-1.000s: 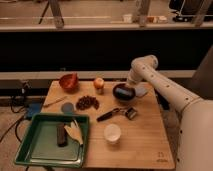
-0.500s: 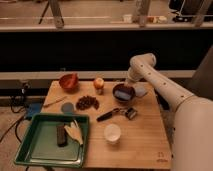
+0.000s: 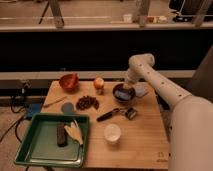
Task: Wipe purple bowl with sponge
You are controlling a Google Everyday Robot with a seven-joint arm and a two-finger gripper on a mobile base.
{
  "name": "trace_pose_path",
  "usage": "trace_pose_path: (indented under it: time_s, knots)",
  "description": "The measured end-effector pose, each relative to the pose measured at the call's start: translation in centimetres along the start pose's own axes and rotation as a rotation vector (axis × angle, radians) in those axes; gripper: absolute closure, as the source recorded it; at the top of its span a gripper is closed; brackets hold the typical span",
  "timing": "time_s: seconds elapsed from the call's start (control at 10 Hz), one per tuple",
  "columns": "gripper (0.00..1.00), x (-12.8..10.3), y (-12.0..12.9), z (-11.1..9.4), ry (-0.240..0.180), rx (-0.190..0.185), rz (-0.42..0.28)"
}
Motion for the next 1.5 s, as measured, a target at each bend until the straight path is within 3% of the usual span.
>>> trace_pose_path:
  time_s: [0.7, 0.8, 1.3, 1.5]
  knots:
    - [0.2, -0.3, 1.1, 1.1, 0.009, -0.046, -0.011]
    - [0.23, -0.2, 1.1, 1.3, 0.01, -0.048, -0.009]
    - [0.62, 0.5, 1.2, 1.7, 0.015, -0.052, 0.009]
    - [0.63, 0.6, 1.2, 1.8, 0.015, -0.054, 0.014]
